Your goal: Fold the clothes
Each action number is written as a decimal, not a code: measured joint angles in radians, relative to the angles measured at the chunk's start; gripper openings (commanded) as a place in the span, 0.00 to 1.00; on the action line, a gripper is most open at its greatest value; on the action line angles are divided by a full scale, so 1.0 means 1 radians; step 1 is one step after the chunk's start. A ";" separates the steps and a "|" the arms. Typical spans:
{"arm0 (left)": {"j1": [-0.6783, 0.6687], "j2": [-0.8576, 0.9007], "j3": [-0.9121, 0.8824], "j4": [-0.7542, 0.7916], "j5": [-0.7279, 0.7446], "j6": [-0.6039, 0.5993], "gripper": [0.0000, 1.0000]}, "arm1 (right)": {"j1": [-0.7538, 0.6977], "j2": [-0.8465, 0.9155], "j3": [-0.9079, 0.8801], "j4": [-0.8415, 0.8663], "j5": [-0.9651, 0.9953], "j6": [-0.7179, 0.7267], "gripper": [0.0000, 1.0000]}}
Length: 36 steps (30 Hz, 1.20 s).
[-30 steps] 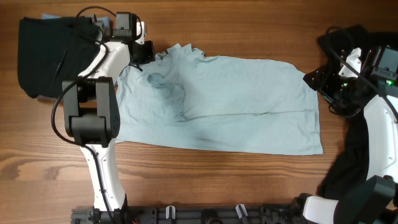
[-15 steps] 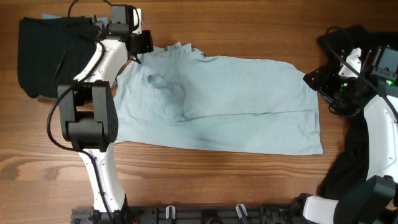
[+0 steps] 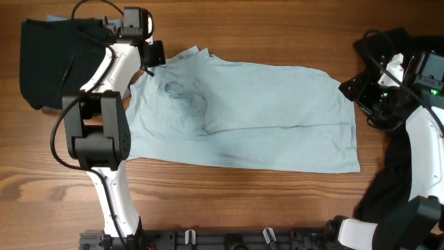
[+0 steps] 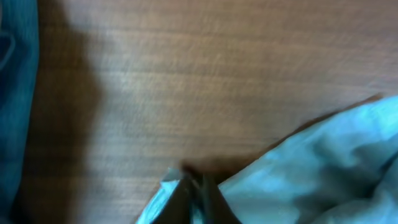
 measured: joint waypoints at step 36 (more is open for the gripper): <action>-0.150 0.132 0.006 0.357 0.214 -0.003 0.45 | 0.000 0.000 0.000 -0.003 0.006 0.000 0.65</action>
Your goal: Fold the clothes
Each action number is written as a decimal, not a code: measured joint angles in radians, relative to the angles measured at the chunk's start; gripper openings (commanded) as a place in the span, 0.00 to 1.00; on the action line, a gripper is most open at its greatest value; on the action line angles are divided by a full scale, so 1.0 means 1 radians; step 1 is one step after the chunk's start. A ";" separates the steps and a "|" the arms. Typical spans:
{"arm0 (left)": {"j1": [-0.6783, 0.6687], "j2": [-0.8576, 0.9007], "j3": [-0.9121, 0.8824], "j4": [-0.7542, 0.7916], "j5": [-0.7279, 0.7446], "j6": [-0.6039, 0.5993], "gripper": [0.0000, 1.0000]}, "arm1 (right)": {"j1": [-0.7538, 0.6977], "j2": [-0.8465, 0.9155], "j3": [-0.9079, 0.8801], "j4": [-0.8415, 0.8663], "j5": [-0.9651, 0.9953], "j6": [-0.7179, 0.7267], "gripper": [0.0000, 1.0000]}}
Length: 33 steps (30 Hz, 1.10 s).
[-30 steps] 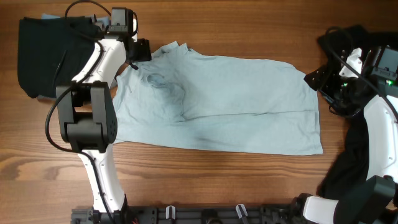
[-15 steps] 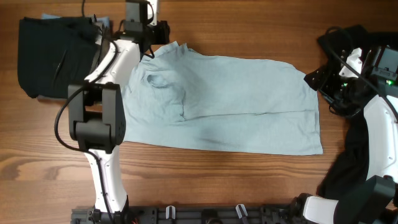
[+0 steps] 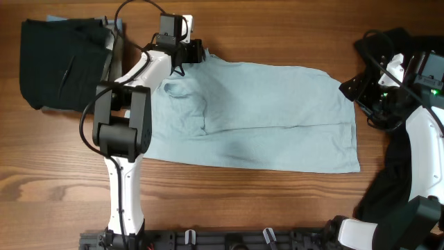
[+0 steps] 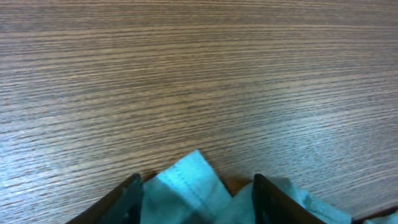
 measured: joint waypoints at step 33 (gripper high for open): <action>0.000 -0.044 0.038 0.069 0.016 -0.157 0.04 | 0.000 0.000 0.000 -0.024 0.000 0.000 0.65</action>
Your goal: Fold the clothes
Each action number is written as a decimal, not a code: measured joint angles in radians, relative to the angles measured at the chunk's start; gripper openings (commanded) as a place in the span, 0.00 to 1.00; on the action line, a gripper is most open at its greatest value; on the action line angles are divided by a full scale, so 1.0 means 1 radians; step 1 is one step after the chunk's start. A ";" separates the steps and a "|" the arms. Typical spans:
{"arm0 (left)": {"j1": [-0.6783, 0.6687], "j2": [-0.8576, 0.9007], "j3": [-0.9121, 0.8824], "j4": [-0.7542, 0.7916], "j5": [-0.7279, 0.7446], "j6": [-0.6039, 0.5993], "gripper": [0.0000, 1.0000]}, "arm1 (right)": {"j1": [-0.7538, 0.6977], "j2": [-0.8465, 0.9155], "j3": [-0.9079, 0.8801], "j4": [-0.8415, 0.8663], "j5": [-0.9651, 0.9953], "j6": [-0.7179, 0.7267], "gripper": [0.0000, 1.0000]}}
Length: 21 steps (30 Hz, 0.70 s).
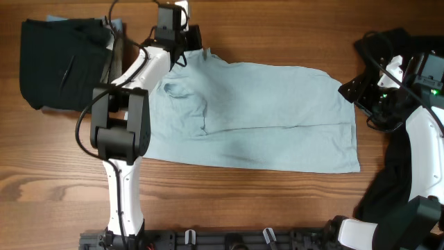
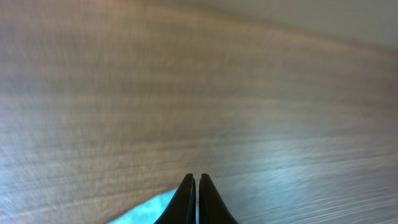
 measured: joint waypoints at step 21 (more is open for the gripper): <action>-0.003 0.061 0.014 -0.068 -0.001 0.000 0.46 | 0.000 0.000 0.000 -0.004 0.000 0.000 0.65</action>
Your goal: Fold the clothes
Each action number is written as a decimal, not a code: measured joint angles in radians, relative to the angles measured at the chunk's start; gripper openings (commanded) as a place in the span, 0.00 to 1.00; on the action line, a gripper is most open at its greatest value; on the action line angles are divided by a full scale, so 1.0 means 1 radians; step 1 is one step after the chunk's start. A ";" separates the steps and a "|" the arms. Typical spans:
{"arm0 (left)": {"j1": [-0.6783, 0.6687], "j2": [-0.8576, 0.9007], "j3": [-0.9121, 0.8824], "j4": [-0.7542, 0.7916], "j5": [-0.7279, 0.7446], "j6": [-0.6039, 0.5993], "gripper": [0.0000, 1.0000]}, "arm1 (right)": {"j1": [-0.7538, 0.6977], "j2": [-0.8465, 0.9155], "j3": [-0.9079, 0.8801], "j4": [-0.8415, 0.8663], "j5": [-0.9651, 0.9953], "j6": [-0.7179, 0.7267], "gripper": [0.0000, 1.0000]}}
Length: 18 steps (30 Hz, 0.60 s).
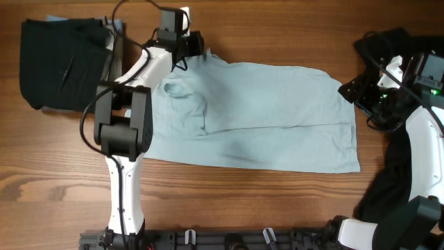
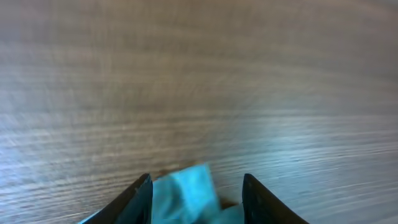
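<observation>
A light blue shirt [image 1: 257, 114] lies spread flat across the middle of the wooden table. My left gripper [image 1: 196, 47] is at the shirt's far left corner. In the left wrist view it [image 2: 196, 182] stands open, with the blue corner of the cloth [image 2: 189, 193] lying between its black fingers [image 2: 138, 199]. My right gripper [image 1: 354, 90] hovers at the shirt's far right edge; the overhead view does not show how its jaws stand.
A dark folded garment [image 1: 59, 62] sits at the far left of the table, beside the left arm. Black clothing [image 1: 392, 173] is heaped along the right edge under the right arm. Bare wood [image 1: 229, 201] runs along the near side.
The left jaws were shut with only a tip of blue cloth below them. Now they are open with the shirt's corner between the fingers. The gripper sits slightly further right. The right arm is unchanged.
First the left gripper was at the shirt's left shoulder, fingers together against the cloth. Then it stood open at the far left corner. Then it was shut just beyond that corner. Now it is open over the corner again. The shirt stayed flat and the right arm still.
</observation>
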 measured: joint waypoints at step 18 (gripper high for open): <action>-0.004 0.029 0.003 -0.008 -0.001 0.024 0.16 | 0.000 0.000 0.000 -0.001 0.008 0.000 0.65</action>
